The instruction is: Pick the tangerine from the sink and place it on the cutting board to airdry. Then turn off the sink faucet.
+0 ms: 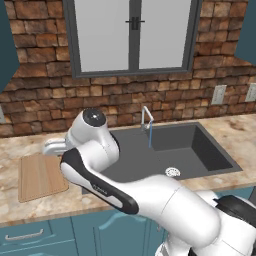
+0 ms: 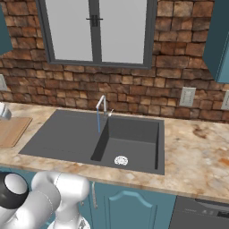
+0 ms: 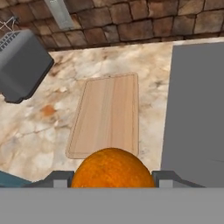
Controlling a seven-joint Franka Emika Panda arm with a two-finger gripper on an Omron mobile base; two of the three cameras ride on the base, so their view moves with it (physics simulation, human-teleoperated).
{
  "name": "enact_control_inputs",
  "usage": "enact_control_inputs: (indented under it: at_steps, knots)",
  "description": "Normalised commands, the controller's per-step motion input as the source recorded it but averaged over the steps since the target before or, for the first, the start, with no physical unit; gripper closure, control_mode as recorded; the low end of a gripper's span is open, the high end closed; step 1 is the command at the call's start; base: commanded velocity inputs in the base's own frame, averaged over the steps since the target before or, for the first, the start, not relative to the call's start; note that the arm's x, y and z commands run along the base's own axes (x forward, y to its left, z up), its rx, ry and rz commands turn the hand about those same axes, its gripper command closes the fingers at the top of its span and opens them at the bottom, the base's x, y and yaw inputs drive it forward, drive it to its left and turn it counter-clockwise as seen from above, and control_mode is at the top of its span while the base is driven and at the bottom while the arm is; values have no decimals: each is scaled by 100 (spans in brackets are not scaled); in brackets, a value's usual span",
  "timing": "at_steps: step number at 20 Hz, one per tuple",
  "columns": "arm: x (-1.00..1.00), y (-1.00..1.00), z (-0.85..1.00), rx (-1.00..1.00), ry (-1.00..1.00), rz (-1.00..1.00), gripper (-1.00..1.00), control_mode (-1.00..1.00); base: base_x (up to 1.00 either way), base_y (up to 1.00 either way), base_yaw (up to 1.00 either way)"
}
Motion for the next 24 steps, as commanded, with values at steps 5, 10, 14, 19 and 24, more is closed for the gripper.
enact_control_inputs:
  at_steps: [5, 10, 14, 19, 24]
  knots:
    - [7, 6, -21, -3, 0, -2, 100, -100, 0, 0, 0]
    - [10, 2, -19, 0, 2, -1, 100, -100, 0, 0, 0]
    - [8, 0, -20, 0, 6, 0, 100, -100, 0, 0, 0]
    - [11, 4, -20, 0, 6, 0, 100, -100, 0, 0, 0]
    - [7, 12, -14, 0, 2, 0, 100, -100, 0, 0, 0]
